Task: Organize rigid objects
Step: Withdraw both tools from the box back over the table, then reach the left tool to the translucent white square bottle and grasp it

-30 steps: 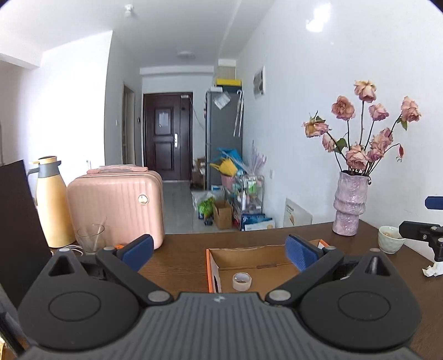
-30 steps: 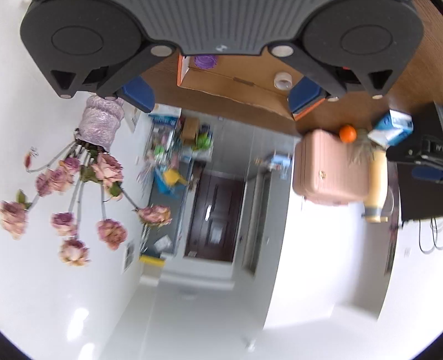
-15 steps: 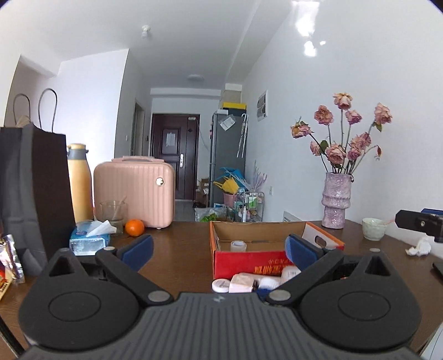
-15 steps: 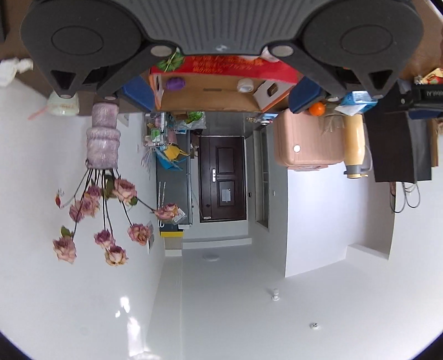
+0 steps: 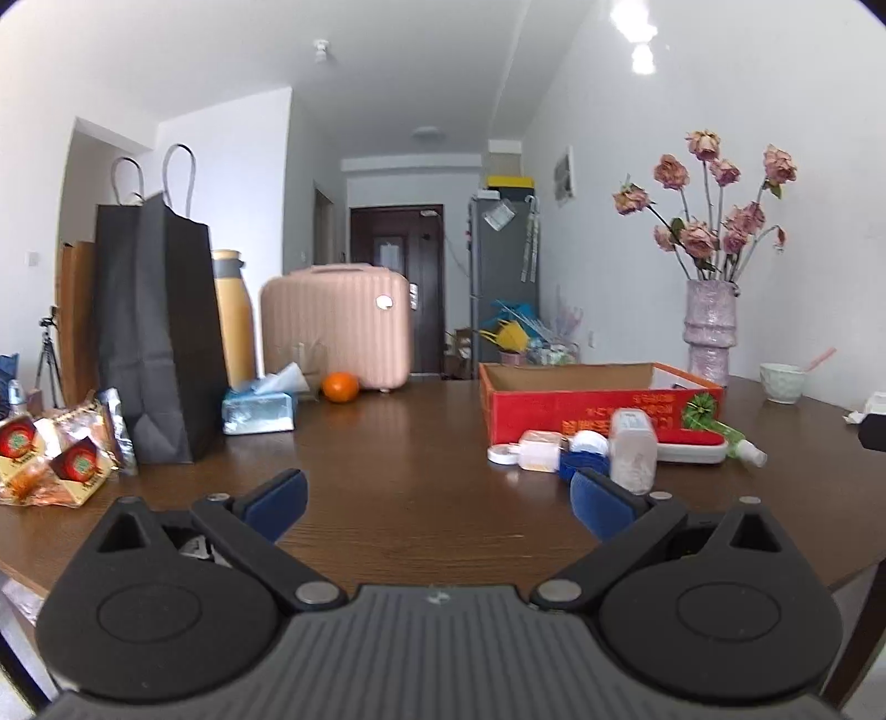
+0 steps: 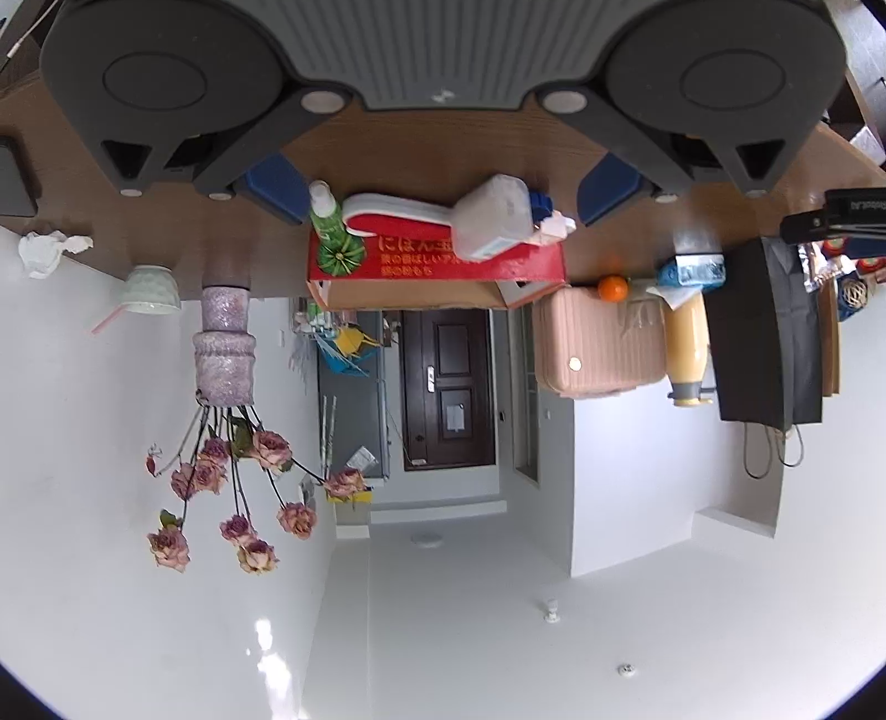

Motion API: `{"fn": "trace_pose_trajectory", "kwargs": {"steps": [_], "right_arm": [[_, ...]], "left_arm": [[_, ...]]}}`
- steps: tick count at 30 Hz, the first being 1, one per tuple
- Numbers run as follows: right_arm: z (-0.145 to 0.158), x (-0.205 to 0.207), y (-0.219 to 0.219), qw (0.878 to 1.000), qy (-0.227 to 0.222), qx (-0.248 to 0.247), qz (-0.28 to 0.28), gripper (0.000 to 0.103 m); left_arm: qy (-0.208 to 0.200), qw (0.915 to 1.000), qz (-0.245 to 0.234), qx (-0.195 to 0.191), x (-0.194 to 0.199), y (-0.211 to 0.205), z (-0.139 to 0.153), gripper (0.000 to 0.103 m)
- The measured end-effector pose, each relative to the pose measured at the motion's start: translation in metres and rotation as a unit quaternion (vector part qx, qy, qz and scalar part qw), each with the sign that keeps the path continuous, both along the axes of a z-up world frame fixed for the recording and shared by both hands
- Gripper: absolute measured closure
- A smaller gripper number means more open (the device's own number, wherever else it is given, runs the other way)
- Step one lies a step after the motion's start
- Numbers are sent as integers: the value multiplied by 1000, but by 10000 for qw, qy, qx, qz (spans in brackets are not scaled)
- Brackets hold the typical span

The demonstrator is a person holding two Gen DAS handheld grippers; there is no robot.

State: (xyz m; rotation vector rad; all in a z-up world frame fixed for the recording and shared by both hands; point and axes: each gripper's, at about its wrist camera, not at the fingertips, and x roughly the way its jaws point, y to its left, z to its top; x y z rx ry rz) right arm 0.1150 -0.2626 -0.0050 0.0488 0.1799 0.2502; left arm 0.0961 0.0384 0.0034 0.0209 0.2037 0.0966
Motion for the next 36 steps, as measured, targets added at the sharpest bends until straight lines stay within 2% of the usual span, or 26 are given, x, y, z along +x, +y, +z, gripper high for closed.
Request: {"fn": "trace_pose_trajectory", "kwargs": {"steps": [7, 12, 17, 26, 31, 34, 36], "right_arm": [[3, 18, -10, 9996, 163, 80, -198, 0], [-5, 38, -7, 9992, 382, 42, -109, 0], [-9, 66, -8, 9982, 578, -21, -154, 0], [-15, 124, -17, 9947, 965, 187, -299, 0], [-27, 146, -22, 9918, 1180, 256, -419, 0], [-33, 156, -26, 9894, 1329, 301, -503, 0], [-34, 159, -31, 9892, 1319, 283, -571, 0]], "left_arm": [[152, 9996, -211, 51, 20, -9, -3, 0], [498, 9983, -295, -60, 47, -13, -10, 0], [789, 9958, -473, -13, 76, -23, -11, 0], [1024, 9918, -766, -56, 139, -39, -12, 0], [1430, 9838, -1058, -223, 182, -57, -18, 0], [1333, 9794, -1456, -415, 197, -70, -14, 0], [1228, 9771, -1707, -332, 208, -86, -10, 0]]}}
